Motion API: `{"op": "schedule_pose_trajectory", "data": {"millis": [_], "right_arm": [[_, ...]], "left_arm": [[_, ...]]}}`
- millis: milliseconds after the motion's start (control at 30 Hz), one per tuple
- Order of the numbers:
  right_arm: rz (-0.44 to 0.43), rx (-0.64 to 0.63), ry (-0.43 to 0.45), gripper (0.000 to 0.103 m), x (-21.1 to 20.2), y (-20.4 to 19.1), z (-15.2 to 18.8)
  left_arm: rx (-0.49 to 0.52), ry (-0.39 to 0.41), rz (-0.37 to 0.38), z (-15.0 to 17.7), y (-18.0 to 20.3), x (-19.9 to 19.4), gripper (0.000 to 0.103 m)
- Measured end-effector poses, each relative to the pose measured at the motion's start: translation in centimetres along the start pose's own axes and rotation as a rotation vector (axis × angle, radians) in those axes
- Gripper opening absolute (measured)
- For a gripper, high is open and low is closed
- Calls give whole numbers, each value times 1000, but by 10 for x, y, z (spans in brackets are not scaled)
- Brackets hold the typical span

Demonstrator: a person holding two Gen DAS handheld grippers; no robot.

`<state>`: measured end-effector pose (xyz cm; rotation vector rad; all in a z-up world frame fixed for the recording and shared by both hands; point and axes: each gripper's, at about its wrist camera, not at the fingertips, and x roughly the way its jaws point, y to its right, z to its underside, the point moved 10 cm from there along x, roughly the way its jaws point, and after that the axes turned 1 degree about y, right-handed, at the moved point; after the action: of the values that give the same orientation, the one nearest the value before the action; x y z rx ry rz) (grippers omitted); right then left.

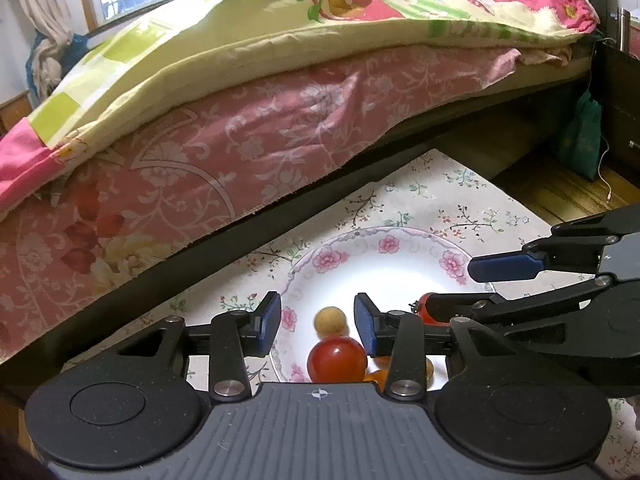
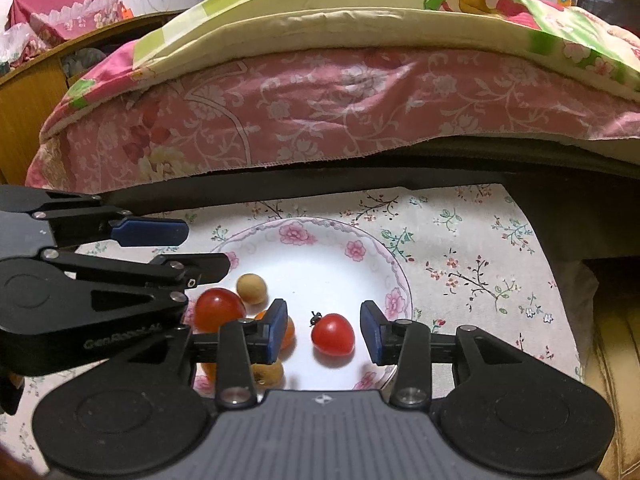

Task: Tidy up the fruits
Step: 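Withdraw both open tools from the plate toward the remaining table fruit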

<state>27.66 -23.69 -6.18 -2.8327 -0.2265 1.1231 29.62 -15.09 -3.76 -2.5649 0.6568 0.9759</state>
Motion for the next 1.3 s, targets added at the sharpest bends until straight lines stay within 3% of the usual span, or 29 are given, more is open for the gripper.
{"op": "schedule_pose_trajectory", "data": {"millis": [600, 1300], "right_arm": [[-12, 41, 23, 40, -31, -10, 5], [-27, 51, 4, 41, -60, -36, 31]], "left_arm": [[-7, 15, -20, 7, -3, -40, 64], [-34, 0, -7, 41, 0, -76, 67]]}}
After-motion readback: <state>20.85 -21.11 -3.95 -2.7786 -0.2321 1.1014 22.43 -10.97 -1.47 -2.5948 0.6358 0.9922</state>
